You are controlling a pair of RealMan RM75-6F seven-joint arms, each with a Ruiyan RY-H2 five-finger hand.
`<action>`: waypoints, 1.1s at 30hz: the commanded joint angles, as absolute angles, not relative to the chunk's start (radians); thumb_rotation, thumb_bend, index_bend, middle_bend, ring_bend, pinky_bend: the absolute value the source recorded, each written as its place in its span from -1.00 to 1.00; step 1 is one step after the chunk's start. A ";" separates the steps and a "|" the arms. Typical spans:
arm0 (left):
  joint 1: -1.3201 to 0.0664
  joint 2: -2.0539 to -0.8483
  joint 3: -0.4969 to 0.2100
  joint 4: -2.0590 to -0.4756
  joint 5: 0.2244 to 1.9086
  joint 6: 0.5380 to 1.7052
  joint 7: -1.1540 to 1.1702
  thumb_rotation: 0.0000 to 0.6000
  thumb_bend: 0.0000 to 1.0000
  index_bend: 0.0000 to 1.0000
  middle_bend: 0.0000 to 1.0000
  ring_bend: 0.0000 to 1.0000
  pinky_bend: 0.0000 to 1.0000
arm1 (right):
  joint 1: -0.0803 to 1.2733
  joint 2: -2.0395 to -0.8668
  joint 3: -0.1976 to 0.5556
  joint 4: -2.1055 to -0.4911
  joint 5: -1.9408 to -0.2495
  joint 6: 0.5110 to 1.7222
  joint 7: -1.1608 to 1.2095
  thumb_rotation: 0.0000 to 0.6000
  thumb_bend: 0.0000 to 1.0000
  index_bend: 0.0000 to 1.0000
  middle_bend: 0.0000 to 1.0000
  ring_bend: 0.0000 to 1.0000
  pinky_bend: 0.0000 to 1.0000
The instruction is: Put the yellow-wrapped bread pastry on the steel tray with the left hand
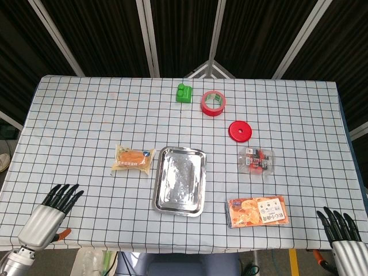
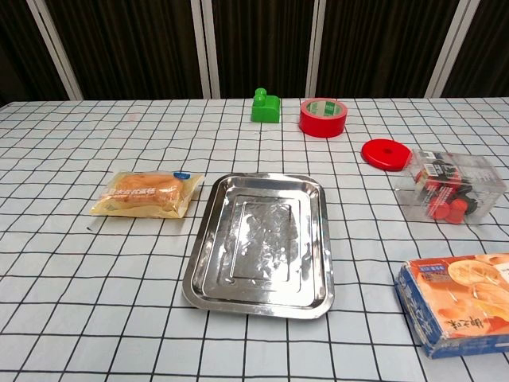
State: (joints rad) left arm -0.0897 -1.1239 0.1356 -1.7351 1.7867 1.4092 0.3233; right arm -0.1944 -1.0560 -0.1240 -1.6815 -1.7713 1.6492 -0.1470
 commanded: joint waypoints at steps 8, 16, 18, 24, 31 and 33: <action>-0.129 -1.215 0.068 -1.705 1.780 1.399 0.363 1.00 -0.89 -1.00 -1.00 -1.00 -0.90 | -0.184 -1.049 -0.128 -1.680 -1.773 1.637 -0.128 1.00 -0.40 -1.00 -1.00 -1.00 -1.00; -0.330 -1.415 -0.156 -1.626 1.468 1.133 0.530 1.00 -0.82 -1.00 -1.00 -1.00 -0.90 | -0.138 -1.014 -0.092 -1.690 -1.686 1.575 -0.037 1.00 -0.41 -1.00 -1.00 -1.00 -1.00; -0.371 -1.450 -0.187 -1.607 1.395 1.079 0.565 1.00 -0.81 -1.00 -1.00 -1.00 -0.90 | -0.134 -1.007 -0.088 -1.691 -1.677 1.571 -0.020 1.00 -0.41 -1.00 -1.00 -1.00 -1.00; -0.473 -1.544 -0.234 -1.542 1.249 0.989 0.666 1.00 -0.80 -1.00 -1.00 -1.00 -0.90 | -0.123 -0.991 -0.072 -1.687 -1.634 1.555 0.018 1.00 -0.41 -1.00 -1.00 -1.00 -1.00; -0.555 -1.632 -0.251 -1.468 1.181 0.981 0.733 1.00 -0.78 -1.00 -0.94 -1.00 -0.86 | -0.106 -0.977 -0.051 -1.679 -1.573 1.521 0.053 1.00 -0.41 -1.00 -1.00 -1.00 -1.00; -0.573 -1.650 -0.253 -1.434 1.160 0.979 0.746 1.00 -0.78 -0.99 -0.87 -0.97 -0.82 | -0.106 -0.975 -0.050 -1.680 -1.565 1.519 0.058 1.00 -0.41 -1.00 -1.00 -1.00 -1.00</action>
State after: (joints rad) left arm -0.5506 -1.6277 -0.2457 -1.4638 1.1834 0.9832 0.7310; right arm -0.1068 -0.9762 -0.0507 -1.6800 -1.5670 1.5199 0.0561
